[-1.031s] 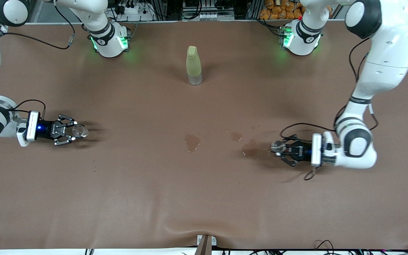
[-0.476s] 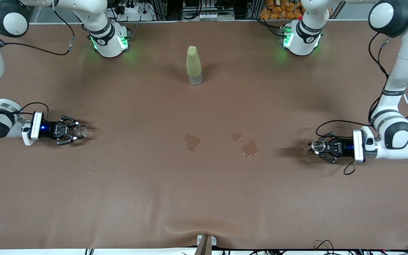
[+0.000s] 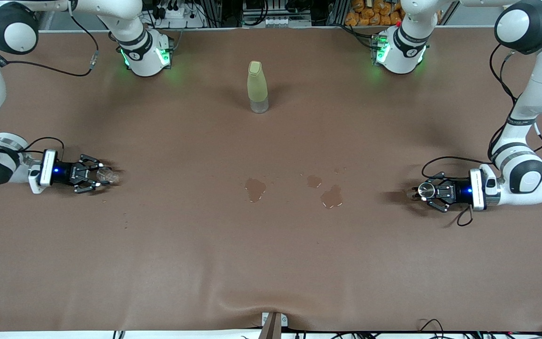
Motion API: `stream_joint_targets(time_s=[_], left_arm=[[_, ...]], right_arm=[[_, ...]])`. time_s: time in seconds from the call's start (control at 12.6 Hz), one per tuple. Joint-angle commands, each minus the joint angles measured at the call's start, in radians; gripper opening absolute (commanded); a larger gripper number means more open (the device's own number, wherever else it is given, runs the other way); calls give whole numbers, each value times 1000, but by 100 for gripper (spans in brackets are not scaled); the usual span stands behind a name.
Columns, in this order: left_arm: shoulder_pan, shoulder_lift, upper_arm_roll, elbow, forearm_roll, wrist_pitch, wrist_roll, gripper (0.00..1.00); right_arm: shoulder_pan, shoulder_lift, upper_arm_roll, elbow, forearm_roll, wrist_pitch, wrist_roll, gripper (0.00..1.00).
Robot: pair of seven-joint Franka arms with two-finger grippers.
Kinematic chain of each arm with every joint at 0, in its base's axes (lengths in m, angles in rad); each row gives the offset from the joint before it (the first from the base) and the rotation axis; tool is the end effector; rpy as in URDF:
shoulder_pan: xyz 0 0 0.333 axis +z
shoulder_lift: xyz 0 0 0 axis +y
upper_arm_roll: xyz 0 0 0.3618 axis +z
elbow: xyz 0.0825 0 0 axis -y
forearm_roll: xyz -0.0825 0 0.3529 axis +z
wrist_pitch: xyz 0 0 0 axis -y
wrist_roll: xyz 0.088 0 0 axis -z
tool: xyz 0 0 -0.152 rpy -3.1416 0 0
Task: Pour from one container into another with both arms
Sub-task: 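Set down the cup and jigger and open both grippers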
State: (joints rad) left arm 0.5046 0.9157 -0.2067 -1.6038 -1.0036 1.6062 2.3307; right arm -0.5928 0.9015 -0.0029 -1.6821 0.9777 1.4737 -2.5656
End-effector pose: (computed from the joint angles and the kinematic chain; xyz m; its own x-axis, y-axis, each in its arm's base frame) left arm 0.6167 0.0764 0.1562 0.1649 -0.2107 0.9635 -0.9847 0.0201 0.1729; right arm 0.5334 -0.2013 0.1277 0.1172 0.2095 0.9708 0.9927 -0.0529 -0.1084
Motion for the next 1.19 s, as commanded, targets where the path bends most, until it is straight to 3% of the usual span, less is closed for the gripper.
stream_joint_targets(time_s=[0.0, 0.32, 0.4, 0.56, 0.71, 1.03, 1.11], left_arm=[[31, 8, -8, -2, 29, -11, 18, 0], [51, 40, -6, 2, 49, -9, 24, 0], [51, 41, -6, 2, 49, -9, 24, 0], [51, 54, -6, 2, 49, -11, 24, 16], [51, 55, -6, 2, 49, -11, 24, 24], [52, 52, -6, 2, 49, -11, 3, 70], [52, 48, -5, 7, 49, -11, -25, 90]], right_arm=[[-38, 25, 21, 28, -25, -45, -1, 50], [-35, 30, 23, 30, -17, -84, 5, 85], [-36, 28, 23, 32, -16, -85, 8, 87], [-25, 1, 24, 59, -17, -145, 24, 100], [-19, -12, 26, 128, -25, -182, 129, 100], [7, -45, 32, 326, -59, -230, 483, 100], [27, -80, 29, 362, -62, -242, 615, 100]])
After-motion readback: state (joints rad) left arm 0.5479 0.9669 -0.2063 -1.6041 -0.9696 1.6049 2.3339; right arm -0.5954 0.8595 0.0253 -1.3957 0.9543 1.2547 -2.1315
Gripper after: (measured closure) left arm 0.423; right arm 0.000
